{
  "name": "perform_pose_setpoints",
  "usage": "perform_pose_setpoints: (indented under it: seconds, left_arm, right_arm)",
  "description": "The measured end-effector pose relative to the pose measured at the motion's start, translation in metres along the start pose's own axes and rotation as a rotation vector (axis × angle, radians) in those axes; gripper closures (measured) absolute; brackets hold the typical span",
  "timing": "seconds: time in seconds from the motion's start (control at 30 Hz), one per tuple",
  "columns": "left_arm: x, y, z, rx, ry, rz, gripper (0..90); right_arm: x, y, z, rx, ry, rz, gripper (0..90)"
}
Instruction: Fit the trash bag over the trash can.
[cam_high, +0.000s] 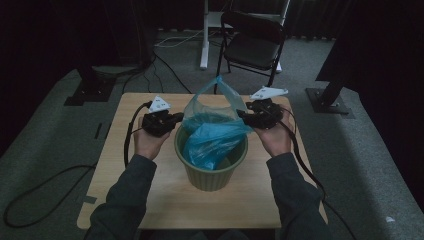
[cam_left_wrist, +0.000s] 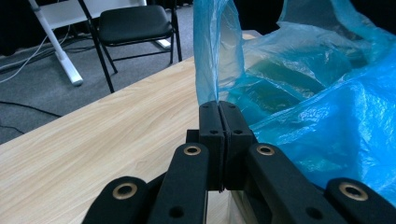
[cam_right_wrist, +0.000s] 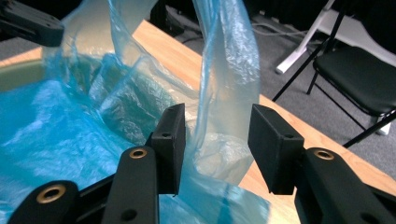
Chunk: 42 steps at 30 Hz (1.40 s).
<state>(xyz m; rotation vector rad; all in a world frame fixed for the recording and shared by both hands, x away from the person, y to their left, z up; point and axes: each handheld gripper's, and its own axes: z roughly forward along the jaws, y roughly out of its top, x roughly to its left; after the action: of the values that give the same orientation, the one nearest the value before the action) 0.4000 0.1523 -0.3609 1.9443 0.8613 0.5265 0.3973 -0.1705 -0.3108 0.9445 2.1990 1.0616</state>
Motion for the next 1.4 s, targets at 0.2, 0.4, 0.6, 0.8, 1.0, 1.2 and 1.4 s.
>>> perform_pose_setpoints:
  seconds: [0.2, 0.4, 0.6, 0.8, 1.0, 1.2, 1.4]
  left_arm:
    - [-0.001, 0.0, 0.001, -0.001, -0.002, 0.002, 88.6]
    - [0.002, -0.002, 0.0, 0.005, 0.001, -0.005, 88.6]
    - [0.009, -0.006, -0.001, 0.012, 0.002, -0.019, 88.6]
    - [0.015, -0.01, 0.0, 0.026, -0.003, -0.038, 88.2]
    - [0.024, -0.016, 0.004, 0.042, -0.013, -0.076, 87.9]
    - [0.029, -0.024, 0.01, 0.049, -0.034, -0.12, 88.2]
    - [0.025, -0.018, 0.004, 0.02, -0.026, -0.106, 87.8]
  right_arm:
    - [0.001, 0.0, 0.02, 0.034, 0.019, 0.009, 55.8]
    - [-0.007, 0.002, 0.036, 0.061, 0.028, 0.054, 67.2]
    - [-0.012, -0.003, 0.046, 0.107, 0.041, 0.057, 86.1]
    - [-0.01, -0.005, 0.051, 0.143, 0.038, 0.031, 89.6]
    - [-0.012, -0.008, 0.054, 0.183, 0.037, 0.026, 89.8]
    - [-0.022, -0.024, 0.059, 0.215, 0.077, 0.08, 90.0]
    - [-0.02, -0.025, 0.057, 0.19, 0.082, 0.084, 89.9]
